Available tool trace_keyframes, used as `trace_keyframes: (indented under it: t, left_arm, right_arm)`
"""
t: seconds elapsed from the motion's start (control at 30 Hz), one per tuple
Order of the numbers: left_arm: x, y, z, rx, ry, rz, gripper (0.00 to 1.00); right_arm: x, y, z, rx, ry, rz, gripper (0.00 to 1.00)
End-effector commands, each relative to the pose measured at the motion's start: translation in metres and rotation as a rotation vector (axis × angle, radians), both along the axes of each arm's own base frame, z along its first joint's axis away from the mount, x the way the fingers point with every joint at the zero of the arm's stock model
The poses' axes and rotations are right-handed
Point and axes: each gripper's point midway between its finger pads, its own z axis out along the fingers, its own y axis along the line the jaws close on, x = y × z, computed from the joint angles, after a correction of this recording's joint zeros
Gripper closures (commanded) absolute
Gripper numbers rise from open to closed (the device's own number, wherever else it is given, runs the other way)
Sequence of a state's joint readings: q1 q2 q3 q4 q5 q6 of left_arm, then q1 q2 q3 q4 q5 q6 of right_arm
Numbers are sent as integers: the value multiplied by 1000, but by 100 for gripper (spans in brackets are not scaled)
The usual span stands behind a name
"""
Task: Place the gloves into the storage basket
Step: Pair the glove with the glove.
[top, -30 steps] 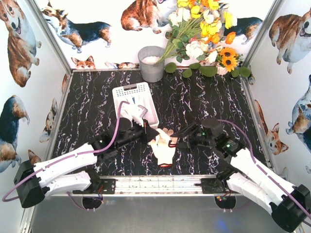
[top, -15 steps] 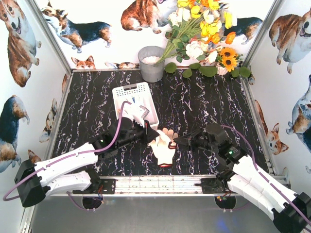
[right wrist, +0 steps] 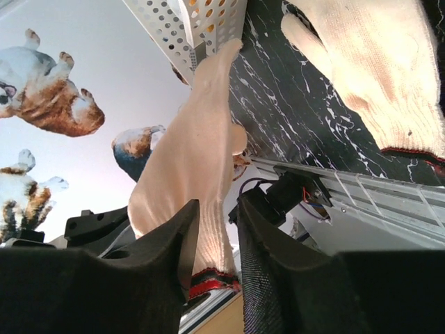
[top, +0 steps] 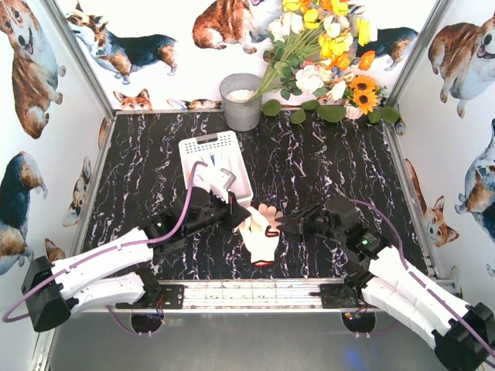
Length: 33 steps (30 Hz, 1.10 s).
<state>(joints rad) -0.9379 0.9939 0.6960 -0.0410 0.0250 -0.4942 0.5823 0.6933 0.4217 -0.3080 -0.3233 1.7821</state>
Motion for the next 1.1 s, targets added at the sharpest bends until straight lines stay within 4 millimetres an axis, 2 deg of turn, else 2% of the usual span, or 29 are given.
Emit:
trace_keyframes:
  t: [0.0, 0.27, 0.47, 0.57, 0.67, 0.73, 0.93, 1.0, 1.07]
  left_arm:
    - [6, -9, 30, -85, -54, 8, 100]
    - [12, -24, 38, -151, -63, 3, 100]
    - [14, -29, 32, -147, -55, -4, 100]
    - [10, -28, 28, -140, -51, -24, 100]
    - [9, -22, 18, -100, -42, -16, 100]
    - [8, -18, 10, -66, -35, -11, 100]
    - [10, -20, -24, 93, -10, -60, 100]
    - [19, -30, -15, 118, -46, -77, 100]
    - [27, -36, -17, 167, -79, -94, 100]
  right_arm:
    - [2, 6, 14, 39, -46, 19, 64]
    - [0, 13, 24, 93, -41, 49, 56]
    - [7, 11, 33, 132, -52, -1, 57]
    - [11, 8, 35, 141, -59, -33, 67]
    - [15, 5, 35, 137, -74, -61, 89]
    - [17, 3, 33, 122, -84, -78, 100]
    - [27, -8, 28, 58, -135, -132, 100]
    - [34, -17, 28, 29, -160, -159, 100]
    - [39, -28, 30, -12, -190, -174, 100]
